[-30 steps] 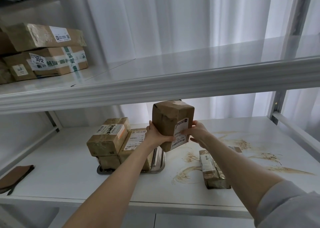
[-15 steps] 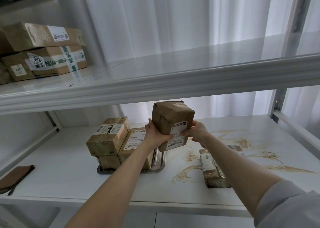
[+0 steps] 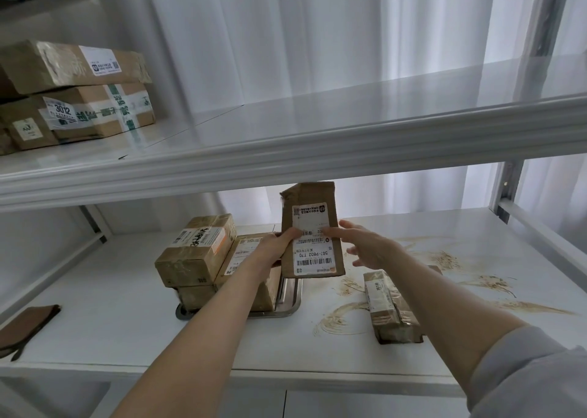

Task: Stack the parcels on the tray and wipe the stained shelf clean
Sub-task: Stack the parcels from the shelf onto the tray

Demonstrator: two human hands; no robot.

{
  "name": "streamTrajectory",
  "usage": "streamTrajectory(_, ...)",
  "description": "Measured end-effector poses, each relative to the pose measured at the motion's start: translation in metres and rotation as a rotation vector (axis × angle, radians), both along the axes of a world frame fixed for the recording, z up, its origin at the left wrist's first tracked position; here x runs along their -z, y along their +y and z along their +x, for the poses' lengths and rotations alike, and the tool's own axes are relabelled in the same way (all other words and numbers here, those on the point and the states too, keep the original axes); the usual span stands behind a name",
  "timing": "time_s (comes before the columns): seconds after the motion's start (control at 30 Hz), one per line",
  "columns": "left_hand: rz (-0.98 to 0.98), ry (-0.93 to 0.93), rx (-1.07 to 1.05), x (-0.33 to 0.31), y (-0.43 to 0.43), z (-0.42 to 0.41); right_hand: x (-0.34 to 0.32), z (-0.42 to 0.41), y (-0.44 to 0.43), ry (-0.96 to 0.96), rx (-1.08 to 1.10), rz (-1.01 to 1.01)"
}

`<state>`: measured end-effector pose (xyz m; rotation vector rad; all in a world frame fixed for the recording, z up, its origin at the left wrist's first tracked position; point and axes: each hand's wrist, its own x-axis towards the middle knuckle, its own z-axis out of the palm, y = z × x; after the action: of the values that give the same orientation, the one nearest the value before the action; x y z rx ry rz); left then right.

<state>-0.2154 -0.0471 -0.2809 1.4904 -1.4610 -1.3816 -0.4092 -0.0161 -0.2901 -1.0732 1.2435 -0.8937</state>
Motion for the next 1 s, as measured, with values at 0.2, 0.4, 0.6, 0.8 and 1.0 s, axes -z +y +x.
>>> streamTrajectory(0.2,0.064,0.079,0.006,0.001,0.001,0.002,-0.009,0.004,0.009,-0.002,-0.057,0.015)
streamTrajectory(0.4,-0.022,0.108,-0.061,-0.003,0.004,-0.007,-0.006,0.01,0.003,0.058,0.108,-0.04)
streamTrajectory(0.6,-0.207,-0.096,0.041,-0.004,0.004,-0.02,-0.005,0.014,0.007,0.053,0.22,-0.117)
streamTrajectory(0.8,-0.101,-0.064,0.089,-0.004,0.007,-0.018,-0.004,0.006,0.005,-0.011,0.286,-0.114)
streamTrajectory(1.0,0.053,0.146,0.073,-0.003,0.007,-0.012,0.0,-0.003,0.004,-0.032,0.358,-0.102)
